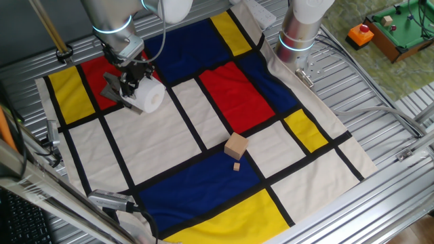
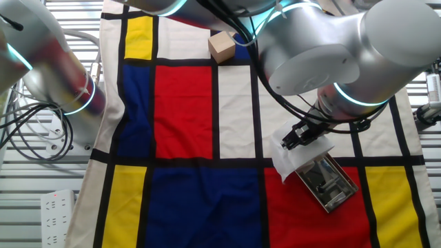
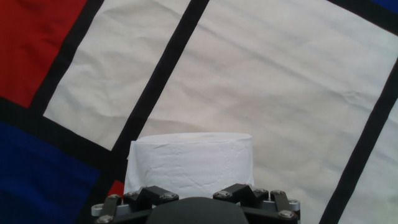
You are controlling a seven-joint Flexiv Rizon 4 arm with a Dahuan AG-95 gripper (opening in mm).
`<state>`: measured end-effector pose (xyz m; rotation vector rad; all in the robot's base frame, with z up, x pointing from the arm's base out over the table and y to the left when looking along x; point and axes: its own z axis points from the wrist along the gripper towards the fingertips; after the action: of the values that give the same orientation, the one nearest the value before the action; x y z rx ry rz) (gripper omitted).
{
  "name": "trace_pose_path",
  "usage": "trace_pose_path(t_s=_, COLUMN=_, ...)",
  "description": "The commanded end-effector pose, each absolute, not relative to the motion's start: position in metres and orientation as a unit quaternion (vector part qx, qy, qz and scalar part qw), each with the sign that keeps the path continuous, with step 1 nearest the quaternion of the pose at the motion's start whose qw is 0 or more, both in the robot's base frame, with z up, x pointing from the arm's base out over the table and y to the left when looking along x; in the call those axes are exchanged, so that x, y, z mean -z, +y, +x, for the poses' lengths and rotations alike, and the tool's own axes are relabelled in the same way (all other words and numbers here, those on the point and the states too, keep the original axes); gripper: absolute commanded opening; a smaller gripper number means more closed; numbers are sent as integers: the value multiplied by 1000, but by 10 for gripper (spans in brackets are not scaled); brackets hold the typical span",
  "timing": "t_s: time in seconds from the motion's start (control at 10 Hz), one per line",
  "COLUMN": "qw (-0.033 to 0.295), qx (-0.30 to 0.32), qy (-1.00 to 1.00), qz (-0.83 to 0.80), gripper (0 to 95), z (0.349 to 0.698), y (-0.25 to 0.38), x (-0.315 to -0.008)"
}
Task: Put the toilet paper on its holder
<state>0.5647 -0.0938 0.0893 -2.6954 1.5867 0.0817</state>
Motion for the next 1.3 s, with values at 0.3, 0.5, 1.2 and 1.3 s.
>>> trace_pose_path(t_s=0.3, qw=3, qx=-20, qy=510, qz=-860, gripper=0, z=565, y=-94, x=-90)
trace_pose_path(t_s=0.5, qw=0, qx=-20, qy=508, qz=-861, gripper=0, z=565, y=-94, x=-90)
trace_pose_path(t_s=1.2, qw=-1, qx=-21, qy=520, qz=-854, gripper=0, z=565, y=-94, x=-90)
trace_pose_path(t_s=1.3, qw=0, qx=-19, qy=529, qz=-849, gripper=0, z=565, y=-94, x=-90)
